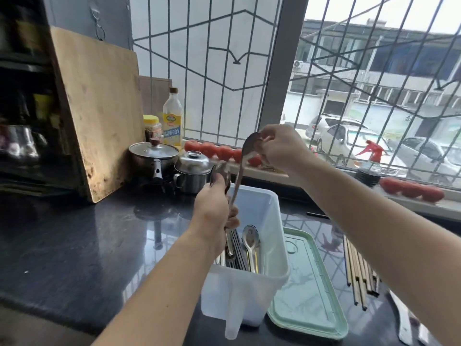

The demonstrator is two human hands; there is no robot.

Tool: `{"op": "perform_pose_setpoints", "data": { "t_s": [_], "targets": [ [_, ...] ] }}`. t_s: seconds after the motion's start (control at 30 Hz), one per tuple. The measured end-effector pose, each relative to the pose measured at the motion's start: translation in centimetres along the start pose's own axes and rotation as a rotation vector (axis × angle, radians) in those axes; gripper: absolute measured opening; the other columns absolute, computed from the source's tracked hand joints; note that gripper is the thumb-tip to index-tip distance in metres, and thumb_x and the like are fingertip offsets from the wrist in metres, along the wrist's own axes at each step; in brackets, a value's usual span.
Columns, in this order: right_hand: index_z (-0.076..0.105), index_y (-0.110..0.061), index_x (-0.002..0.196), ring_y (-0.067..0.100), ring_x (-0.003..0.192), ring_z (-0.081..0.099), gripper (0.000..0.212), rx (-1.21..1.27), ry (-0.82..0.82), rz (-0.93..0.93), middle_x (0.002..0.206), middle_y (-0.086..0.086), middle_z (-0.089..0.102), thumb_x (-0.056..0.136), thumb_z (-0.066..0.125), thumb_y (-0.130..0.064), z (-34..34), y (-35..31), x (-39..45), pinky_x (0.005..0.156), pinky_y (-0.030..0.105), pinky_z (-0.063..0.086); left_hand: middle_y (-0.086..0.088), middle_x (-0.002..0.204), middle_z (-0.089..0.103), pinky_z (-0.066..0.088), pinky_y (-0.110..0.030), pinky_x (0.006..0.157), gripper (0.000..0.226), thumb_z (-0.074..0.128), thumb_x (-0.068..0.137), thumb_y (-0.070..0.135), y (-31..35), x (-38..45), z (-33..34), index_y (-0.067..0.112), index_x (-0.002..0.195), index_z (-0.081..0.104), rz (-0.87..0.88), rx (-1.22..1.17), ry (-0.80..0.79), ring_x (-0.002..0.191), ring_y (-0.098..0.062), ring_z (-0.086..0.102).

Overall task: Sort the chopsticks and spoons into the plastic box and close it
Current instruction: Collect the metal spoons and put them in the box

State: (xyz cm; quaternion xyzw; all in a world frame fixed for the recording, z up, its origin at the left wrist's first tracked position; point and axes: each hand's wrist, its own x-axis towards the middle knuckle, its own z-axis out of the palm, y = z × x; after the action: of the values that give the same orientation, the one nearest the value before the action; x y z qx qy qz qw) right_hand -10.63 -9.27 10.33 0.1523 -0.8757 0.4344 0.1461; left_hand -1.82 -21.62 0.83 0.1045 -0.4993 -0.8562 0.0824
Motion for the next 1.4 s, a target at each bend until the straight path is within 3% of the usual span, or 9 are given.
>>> {"op": "perform_pose_setpoints", "data": {
  "t_s": [0.1, 0.23, 0.33, 0.53, 0.93, 1.03, 1.17, 1.27, 1.4],
  "targets": [
    [0.075, -0.01, 0.098, 0.018, 0.072, 0.068, 0.017, -0.198, 0.051, 0.056, 0.087, 0.007, 0.071, 0.096, 0.059, -0.007, -0.7, 1.7, 1.3, 0.061, 0.032, 0.057, 0.005, 0.061, 0.03, 0.02, -0.021, 0.037, 0.034, 0.039, 0.109, 0.048, 0.4, 0.2, -0.2, 0.018, 0.101, 0.051, 0.056, -0.195, 0.103, 0.043, -0.007, 0.025],
    [0.073, -0.008, 0.087, 0.023, 0.076, 0.069, 0.018, -0.778, -0.46, -0.003, 0.086, 0.009, 0.072, 0.091, 0.057, -0.013, 3.8, 3.3, -0.7, 0.061, 0.032, 0.059, 0.006, 0.058, 0.033, 0.018, -0.02, 0.036, 0.031, 0.04, 0.11, 0.045, 0.5, 0.3, -1.0, 0.016, 0.103, 0.049, 0.029, -0.37, 0.069, 0.043, -0.008, 0.024],
    [0.059, -0.017, 0.072, 0.022, 0.072, 0.064, 0.02, -1.112, -0.599, -0.024, 0.079, 0.002, 0.064, 0.082, 0.073, -0.026, 7.7, 4.9, -2.3, 0.069, 0.034, 0.059, 0.006, 0.056, 0.035, 0.018, -0.019, 0.035, 0.025, 0.041, 0.11, 0.041, 0.3, 0.4, -1.0, 0.017, 0.102, 0.046, -0.013, -0.35, 0.018, 0.04, -0.008, 0.024],
    [0.059, -0.012, 0.082, 0.023, 0.076, 0.056, 0.018, -1.293, -0.736, -0.036, 0.071, 0.001, 0.05, 0.085, 0.076, -0.015, 9.0, 6.5, -2.0, 0.07, 0.033, 0.05, 0.005, 0.055, 0.036, 0.019, -0.02, 0.037, 0.026, 0.041, 0.111, 0.039, 0.1, 0.4, -0.8, 0.018, 0.095, 0.042, -0.019, -0.296, 0.025, 0.041, -0.009, 0.025],
    [0.058, -0.006, 0.064, 0.018, 0.063, 0.058, 0.029, -1.278, -0.885, 0.129, 0.064, 0.003, 0.057, 0.089, 0.072, -0.005, 10.5, 8.0, -0.9, 0.075, 0.03, 0.052, 0.003, 0.059, 0.038, 0.018, -0.02, 0.039, 0.019, 0.042, 0.109, 0.036, 0.0, 0.5, -0.9, 0.017, 0.105, 0.045, -0.033, -0.271, 0.003, 0.043, -0.01, 0.025],
    [0.067, -0.007, 0.09, 0.025, 0.088, 0.066, 0.004, -1.28, -0.813, 0.093, 0.071, 0.004, 0.057, 0.093, 0.067, -0.004, 10.6, 7.9, -1.3, 0.079, 0.029, 0.052, 0.003, 0.059, 0.038, 0.018, -0.02, 0.04, 0.02, 0.042, 0.109, 0.036, 0.0, 0.5, -0.9, 0.017, 0.105, 0.045, -0.032, -0.263, -0.005, 0.042, -0.01, 0.026],
    [0.065, -0.009, 0.115, 0.029, 0.101, 0.062, 0.021, -1.242, -0.67, -0.041, 0.094, 0.001, 0.056, 0.096, 0.056, -0.008, 9.4, 6.7, -1.6, 0.075, 0.032, 0.047, 0.002, 0.062, 0.041, 0.019, -0.02, 0.039, 0.019, 0.044, 0.108, 0.034, 0.0, 0.5, -0.9, 0.016, 0.103, 0.047, -0.028, -0.247, -0.008, 0.043, -0.01, 0.027],
    [0.064, -0.014, 0.092, 0.027, 0.078, 0.062, 0.006, -1.002, -0.381, -0.111, 0.087, 0.004, 0.064, 0.093, 0.059, -0.015, 7.5, 6.0, -1.0, 0.068, 0.035, 0.053, -0.001, 0.069, 0.044, 0.021, -0.021, 0.039, 0.015, 0.043, 0.109, 0.026, 0.0, 0.4, -0.9, 0.014, 0.104, 0.048, -0.01, -0.184, -0.024, 0.046, -0.011, 0.029],
    [0.068, -0.012, 0.084, 0.017, 0.056, 0.068, 0.032, -0.257, -0.164, -0.022, 0.072, 0.002, 0.073, 0.103, 0.054, -0.033, 3.7, 3.8, -2.3, 0.055, 0.028, 0.052, 0.002, 0.066, 0.04, 0.02, -0.022, 0.039, 0.023, 0.046, 0.11, 0.035, -0.1, -0.1, -0.7, 0.015, 0.1, 0.048, -0.007, -0.071, -0.091, 0.046, -0.009, 0.027]
  ]
}}
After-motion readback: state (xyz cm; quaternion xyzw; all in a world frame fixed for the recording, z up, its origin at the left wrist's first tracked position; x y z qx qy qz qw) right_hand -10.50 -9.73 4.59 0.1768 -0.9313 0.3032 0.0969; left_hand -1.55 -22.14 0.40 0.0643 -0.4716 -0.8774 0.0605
